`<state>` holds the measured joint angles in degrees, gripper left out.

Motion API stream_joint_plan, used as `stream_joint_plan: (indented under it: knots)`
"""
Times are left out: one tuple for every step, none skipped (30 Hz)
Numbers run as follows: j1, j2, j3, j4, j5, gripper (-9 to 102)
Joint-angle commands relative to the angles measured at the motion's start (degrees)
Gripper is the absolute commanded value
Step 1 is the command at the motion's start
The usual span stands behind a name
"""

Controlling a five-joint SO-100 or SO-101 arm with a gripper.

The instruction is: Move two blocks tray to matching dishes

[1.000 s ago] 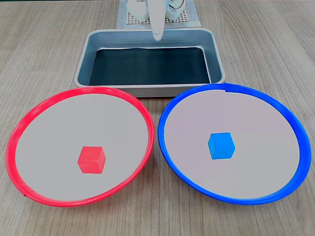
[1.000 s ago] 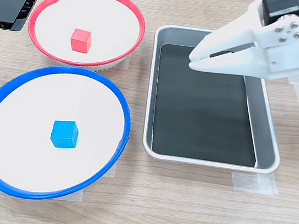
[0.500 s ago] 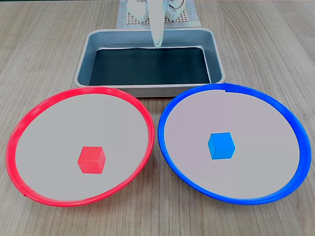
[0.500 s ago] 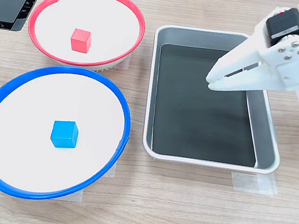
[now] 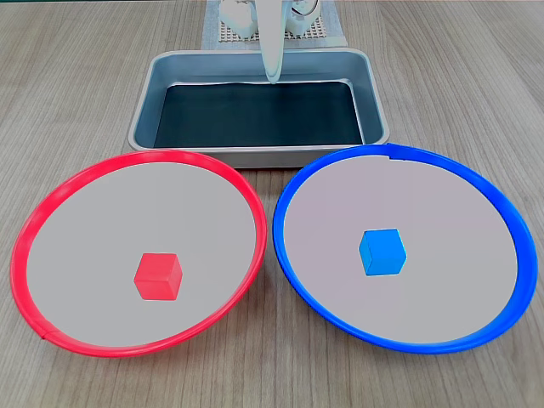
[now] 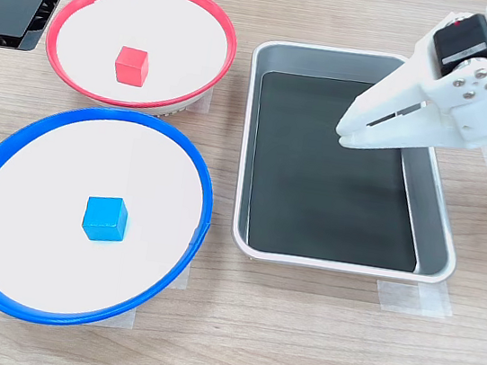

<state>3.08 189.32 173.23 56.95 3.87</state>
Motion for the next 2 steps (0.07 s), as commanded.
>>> stream_joint_plan:
  knots:
    - [-0.4, 1.4, 0.0, 0.1, -0.3, 0]
    - [-0.4, 1.4, 0.0, 0.1, -0.3, 0]
